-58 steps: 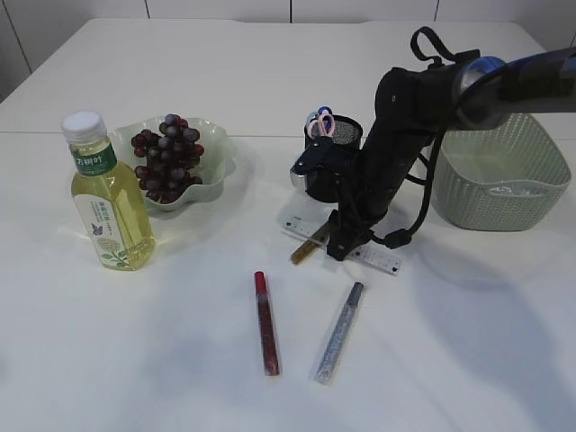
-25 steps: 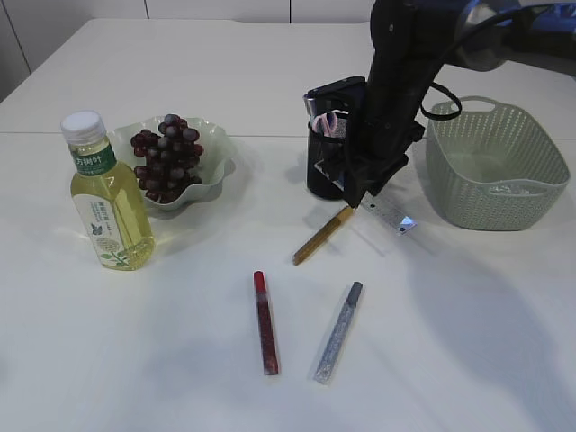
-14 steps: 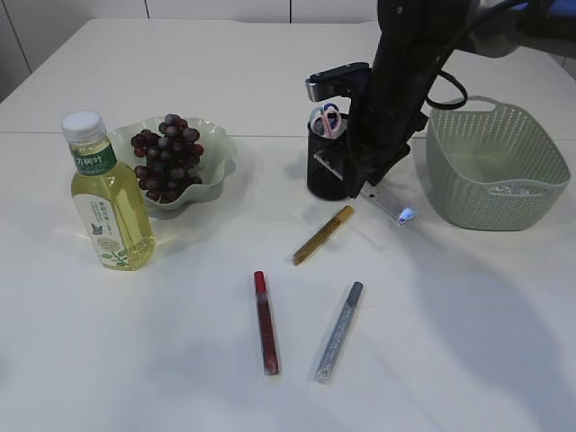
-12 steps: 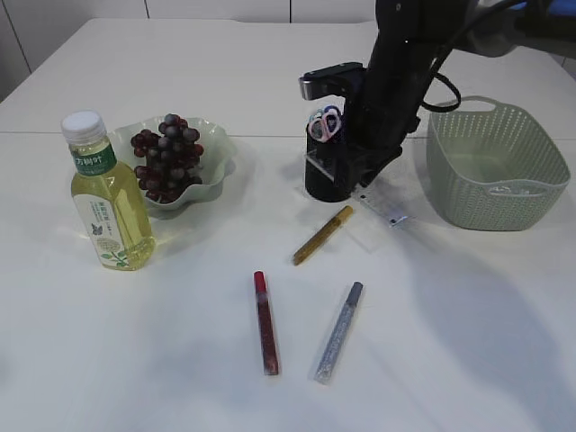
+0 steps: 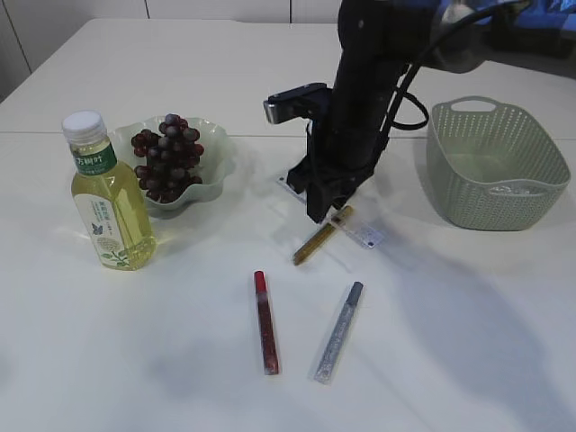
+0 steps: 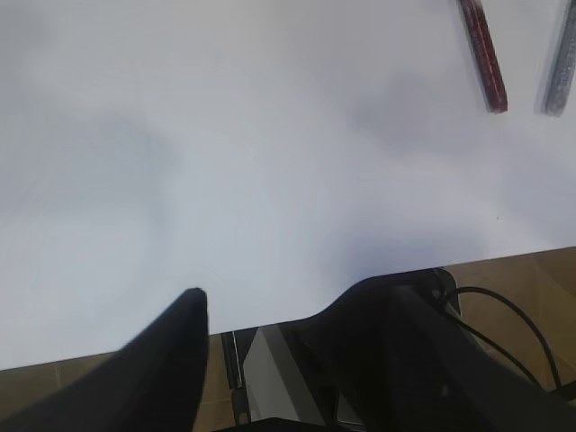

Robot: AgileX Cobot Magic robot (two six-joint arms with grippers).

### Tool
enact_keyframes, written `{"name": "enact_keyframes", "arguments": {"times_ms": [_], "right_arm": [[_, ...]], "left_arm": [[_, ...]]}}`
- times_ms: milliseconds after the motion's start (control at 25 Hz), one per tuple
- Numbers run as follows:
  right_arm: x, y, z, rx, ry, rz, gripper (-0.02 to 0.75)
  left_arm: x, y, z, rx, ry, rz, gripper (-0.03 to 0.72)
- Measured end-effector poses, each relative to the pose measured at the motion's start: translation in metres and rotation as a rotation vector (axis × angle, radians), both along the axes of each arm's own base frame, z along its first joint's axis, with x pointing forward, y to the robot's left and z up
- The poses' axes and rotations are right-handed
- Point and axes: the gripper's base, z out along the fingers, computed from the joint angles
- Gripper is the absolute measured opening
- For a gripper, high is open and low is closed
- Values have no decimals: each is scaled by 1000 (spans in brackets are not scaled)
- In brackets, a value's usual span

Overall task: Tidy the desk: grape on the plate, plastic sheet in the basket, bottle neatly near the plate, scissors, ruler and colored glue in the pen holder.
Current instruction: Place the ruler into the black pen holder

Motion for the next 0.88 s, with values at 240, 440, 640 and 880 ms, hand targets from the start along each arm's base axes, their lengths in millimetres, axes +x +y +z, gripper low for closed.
{"name": "enact_keyframes", "arguments": {"times_ms": [240,440,640,880], "right_arm": [[-21,-8,1,-25,48,3,287],[-38,-15,21,-20,37,3,287],[-53,-22,27,-21,43,13,287],[-72,-31,26,22,-86,19,287]], "left_arm": [[0,0,0,0,0,0,442],[0,0,0,0,0,0,442],[0,0,0,0,0,0,441],[0,0,0,0,0,0,441]]}}
